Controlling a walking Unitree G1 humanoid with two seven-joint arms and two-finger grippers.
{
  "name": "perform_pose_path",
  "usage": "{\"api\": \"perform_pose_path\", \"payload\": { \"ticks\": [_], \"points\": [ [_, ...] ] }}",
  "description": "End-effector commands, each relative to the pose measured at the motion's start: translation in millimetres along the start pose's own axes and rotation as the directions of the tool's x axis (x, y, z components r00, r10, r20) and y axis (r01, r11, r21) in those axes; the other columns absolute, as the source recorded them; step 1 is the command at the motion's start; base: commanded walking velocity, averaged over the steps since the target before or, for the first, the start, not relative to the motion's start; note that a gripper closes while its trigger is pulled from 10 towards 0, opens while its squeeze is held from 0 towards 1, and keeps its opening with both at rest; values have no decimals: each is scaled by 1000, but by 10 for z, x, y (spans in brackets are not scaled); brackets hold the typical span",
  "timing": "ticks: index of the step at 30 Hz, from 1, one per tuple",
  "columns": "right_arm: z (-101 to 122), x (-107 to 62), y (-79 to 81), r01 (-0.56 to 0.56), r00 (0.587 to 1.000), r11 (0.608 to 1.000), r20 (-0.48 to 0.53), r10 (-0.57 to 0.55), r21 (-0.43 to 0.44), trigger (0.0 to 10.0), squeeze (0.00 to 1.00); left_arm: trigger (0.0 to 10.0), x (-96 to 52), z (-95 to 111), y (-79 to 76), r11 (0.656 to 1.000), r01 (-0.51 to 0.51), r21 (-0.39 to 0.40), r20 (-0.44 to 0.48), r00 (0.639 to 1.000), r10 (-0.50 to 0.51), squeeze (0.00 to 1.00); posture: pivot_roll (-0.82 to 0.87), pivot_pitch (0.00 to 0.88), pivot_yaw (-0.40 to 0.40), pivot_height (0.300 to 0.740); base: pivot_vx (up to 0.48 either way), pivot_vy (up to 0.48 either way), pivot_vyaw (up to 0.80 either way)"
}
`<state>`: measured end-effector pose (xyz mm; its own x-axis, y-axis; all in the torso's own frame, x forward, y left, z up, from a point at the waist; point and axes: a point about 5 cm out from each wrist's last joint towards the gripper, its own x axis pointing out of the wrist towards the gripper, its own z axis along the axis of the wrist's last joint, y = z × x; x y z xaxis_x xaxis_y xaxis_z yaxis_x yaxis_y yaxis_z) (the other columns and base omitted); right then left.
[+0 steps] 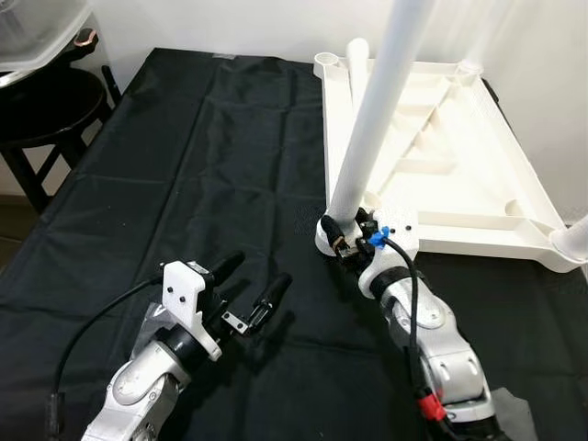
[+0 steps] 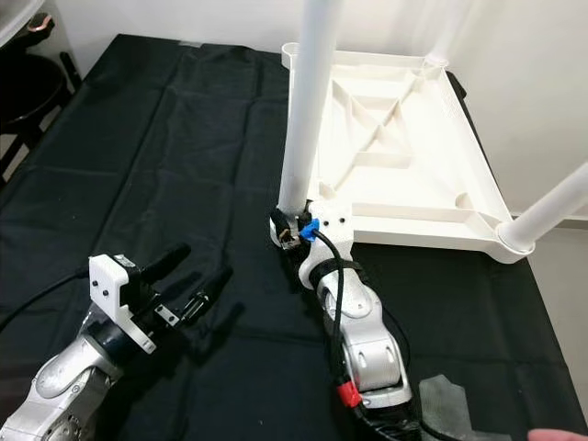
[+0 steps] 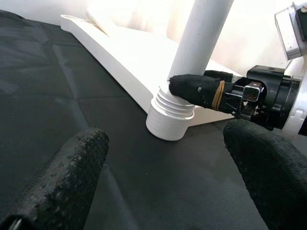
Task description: Building children table
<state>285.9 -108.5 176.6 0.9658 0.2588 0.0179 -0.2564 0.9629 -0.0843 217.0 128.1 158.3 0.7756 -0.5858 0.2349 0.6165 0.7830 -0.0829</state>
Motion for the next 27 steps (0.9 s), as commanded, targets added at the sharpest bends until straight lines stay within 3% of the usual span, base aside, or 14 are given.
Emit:
{"api": "perform_pose_path", "payload": {
  "ticks": [1,5,11,12,15,16,17,18,27],
  "points": [
    [13,9,60,8,1000,1000,4,-8,-22,0,0,10000,-13,-45,-10,1000,2,-10,-19,1000,-2,0,12,197,-70,740,0,0,0],
    [55,25,105,1,1000,999,22,0,-41,0,0,10000,-8,-48,-9,1000,1,-9,-18,1000,-1,0,13,198,-70,740,0,0,0],
    [95,0,42,19,999,998,30,-17,-63,0,0,10000,-12,-44,-6,1000,0,-10,-18,1000,0,0,1,199,-66,740,0,0,0],
    [185,-5,67,-72,994,995,76,77,-62,0,0,10000,-9,-42,-2,1000,2,-13,-18,1000,-2,0,1,200,-65,740,0,0,0],
    [244,-4,75,-113,987,991,109,121,-76,0,0,10000,-6,-43,0,1000,2,-13,-18,1000,-3,0,1,200,-64,740,0,0,0],
    [312,4,43,-142,979,985,133,155,-99,10000,0,10000,-4,-45,0,1000,3,-13,-19,1000,-3,0,1,199,-66,740,0,0,0],
    [312,4,43,-142,979,985,133,155,-99,10000,0,10000,-4,-45,0,1000,3,-13,-19,1000,-3,0,1,199,-66,740,0,0,0],
    [460,14,-40,-227,952,964,175,250,-142,10000,1000,10000,-2,-47,1,1000,2,-13,-18,1000,-2,0,1,198,-67,740,0,0,0],
    [722,112,-265,-398,874,895,212,437,-202,10000,1000,10000,-1,-47,-3,1000,0,-12,-16,1000,0,0,5,200,-66,740,0,0,0]
  ]
}}
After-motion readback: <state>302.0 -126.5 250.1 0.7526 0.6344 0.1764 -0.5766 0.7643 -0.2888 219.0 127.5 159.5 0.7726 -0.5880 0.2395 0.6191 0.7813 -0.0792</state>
